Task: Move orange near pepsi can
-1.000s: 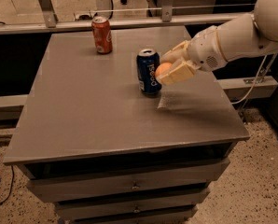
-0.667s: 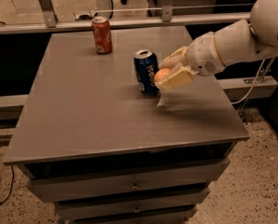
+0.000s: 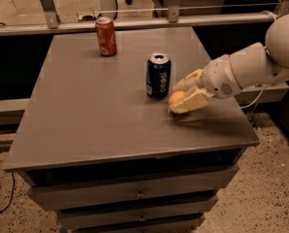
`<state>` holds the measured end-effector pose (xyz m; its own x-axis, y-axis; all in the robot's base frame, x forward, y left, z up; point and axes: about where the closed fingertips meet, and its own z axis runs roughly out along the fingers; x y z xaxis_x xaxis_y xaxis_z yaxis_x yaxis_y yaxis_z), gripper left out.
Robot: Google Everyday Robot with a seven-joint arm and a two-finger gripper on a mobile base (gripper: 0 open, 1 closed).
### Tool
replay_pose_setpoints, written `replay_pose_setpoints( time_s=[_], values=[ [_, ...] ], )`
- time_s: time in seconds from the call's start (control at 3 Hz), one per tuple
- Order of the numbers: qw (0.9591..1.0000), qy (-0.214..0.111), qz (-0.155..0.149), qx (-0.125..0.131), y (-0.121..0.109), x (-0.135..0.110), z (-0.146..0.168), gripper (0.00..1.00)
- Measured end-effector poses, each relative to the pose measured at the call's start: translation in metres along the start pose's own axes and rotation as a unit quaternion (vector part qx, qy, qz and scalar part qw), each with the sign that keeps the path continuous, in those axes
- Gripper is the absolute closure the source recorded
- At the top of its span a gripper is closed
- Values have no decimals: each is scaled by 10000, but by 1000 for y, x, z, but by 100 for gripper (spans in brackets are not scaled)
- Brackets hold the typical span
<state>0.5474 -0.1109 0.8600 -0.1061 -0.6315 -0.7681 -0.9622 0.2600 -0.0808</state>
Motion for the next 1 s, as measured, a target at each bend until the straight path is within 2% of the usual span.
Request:
replay_pose_setpoints(
  time_s=[0.33, 1.0],
  values=[
    [9999, 6, 146, 1, 3, 12, 4, 100],
    [9989, -205, 298, 314, -17, 9, 1, 100]
  ],
)
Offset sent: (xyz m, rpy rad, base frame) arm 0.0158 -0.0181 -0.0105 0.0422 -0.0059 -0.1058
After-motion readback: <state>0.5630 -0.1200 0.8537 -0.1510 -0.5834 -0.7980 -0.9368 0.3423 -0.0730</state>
